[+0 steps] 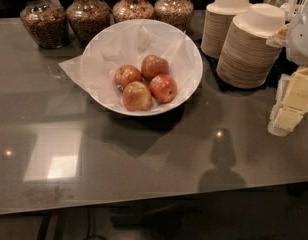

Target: Pick apple from white bowl

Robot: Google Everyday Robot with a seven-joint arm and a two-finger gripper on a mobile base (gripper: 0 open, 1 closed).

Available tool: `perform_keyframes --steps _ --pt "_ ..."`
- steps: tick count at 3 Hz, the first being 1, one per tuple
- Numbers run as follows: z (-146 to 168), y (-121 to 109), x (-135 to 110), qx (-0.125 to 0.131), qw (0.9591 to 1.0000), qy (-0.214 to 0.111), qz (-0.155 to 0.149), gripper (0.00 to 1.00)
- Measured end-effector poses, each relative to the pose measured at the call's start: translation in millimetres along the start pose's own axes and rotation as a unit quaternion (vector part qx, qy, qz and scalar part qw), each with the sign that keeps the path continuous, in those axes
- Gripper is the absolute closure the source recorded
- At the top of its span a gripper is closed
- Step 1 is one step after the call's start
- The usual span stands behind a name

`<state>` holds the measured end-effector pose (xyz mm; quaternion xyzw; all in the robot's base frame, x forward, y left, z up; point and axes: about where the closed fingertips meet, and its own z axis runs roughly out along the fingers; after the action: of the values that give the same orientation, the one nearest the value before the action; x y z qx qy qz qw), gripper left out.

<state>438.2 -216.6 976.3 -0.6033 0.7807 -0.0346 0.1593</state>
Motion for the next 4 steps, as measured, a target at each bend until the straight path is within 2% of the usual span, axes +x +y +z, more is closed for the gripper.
perform_keyframes --steps 1,2,3,4 --pt "-0.8 -0.5 -4.1 0.005 1.0 -0.003 0.0 0.0" --pt "5.4 -2.0 -38.8 0.02 0.9992 -0.034 0.005 0.0" --pt "11.8 -7.8 -90.7 0.036 0.995 -0.091 0.02 0.0" --pt "11.9 -7.8 -90.8 0.036 0.995 -0.091 0.02 0.0"
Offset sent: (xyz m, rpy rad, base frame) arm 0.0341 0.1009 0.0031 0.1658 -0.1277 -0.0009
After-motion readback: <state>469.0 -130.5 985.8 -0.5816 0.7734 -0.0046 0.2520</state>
